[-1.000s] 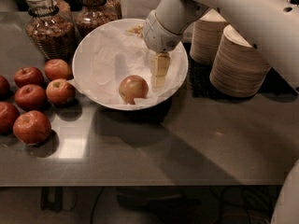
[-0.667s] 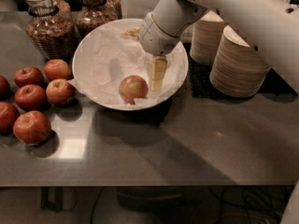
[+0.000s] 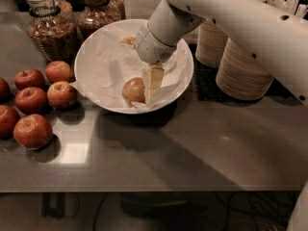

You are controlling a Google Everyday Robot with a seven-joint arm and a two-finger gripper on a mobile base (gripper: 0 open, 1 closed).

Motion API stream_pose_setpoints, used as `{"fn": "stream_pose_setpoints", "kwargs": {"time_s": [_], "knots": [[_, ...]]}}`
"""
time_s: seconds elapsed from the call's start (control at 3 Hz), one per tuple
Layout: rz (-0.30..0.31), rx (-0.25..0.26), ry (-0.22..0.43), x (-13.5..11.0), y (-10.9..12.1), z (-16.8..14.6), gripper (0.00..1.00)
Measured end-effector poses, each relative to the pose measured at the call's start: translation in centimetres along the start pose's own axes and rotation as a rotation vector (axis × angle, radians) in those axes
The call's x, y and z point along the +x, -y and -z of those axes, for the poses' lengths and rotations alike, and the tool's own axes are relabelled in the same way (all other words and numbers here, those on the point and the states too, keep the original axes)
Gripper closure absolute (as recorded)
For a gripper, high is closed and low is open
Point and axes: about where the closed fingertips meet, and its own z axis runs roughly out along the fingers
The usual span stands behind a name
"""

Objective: Pick apple from white bowl

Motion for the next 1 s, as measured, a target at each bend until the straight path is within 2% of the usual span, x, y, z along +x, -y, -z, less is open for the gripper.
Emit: {"fn": "stream_pose_setpoints", "kwargs": {"time_s": [0.67, 1.0], "knots": [[-0.005, -0.006, -0.002, 0.04, 0.08, -0.47, 0.01], [-0.005, -0.006, -0.002, 0.04, 0.08, -0.48, 0.22]]}}
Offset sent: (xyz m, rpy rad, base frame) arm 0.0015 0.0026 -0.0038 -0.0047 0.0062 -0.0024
